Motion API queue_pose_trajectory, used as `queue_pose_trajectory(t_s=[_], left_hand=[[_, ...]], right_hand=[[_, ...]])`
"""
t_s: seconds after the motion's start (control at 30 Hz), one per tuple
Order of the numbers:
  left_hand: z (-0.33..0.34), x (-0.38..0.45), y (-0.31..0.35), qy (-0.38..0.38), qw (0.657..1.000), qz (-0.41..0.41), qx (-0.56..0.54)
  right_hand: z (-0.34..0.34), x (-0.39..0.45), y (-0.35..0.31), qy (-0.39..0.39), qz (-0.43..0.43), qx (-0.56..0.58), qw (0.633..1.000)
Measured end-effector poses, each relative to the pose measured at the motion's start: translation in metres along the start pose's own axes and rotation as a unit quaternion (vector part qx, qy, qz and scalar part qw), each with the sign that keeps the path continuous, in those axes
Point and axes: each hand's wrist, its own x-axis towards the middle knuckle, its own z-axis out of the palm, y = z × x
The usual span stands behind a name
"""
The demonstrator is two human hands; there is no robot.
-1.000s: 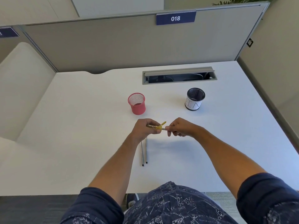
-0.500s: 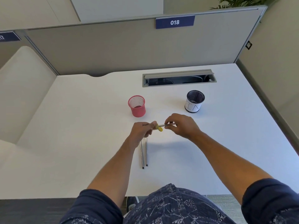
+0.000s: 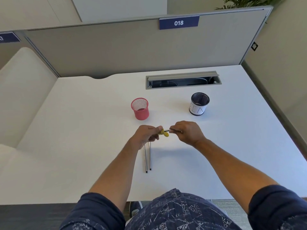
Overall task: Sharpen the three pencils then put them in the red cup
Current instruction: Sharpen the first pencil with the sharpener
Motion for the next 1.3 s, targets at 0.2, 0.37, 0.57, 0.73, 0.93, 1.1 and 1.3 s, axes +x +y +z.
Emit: queue_pose_trajectory(t_s=[0.2, 0.37, 0.57, 0.73, 0.93, 1.1, 1.3], left_hand=[[0.001, -0.001, -0.003, 0.002, 0.998, 0.033, 0.058], [0.004, -0.003, -0.006, 0.007, 0.995, 0.07, 0.064], [0.006, -0.005, 0.0, 0.007, 0.994, 0.093, 0.055], [0.011, -0.006, -0.002, 0.028, 0.994, 0.089, 0.062], [0.01, -0.006, -0.006, 0.054, 0.998, 0.033, 0.01], [0.009, -0.004, -0.003, 0.071, 0.997, -0.018, -0.039], [0.008, -0.002, -0.007, 0.02, 0.996, -0.047, -0.074]], right_hand=[[-0.008, 0.009, -0.005, -0.204, 0.223, 0.119, 0.946], [-0.018, 0.015, -0.004, -0.269, 0.265, 0.231, 0.897], [-0.023, 0.017, -0.001, -0.353, 0.324, 0.343, 0.808], [-0.027, 0.019, 0.0, -0.317, 0.292, 0.332, 0.839], [-0.019, 0.014, -0.002, -0.168, 0.183, 0.132, 0.96], [-0.001, -0.003, 0.001, -0.041, 0.034, 0.059, 0.997], [0.008, -0.005, 0.005, 0.041, -0.053, -0.02, 0.998]])
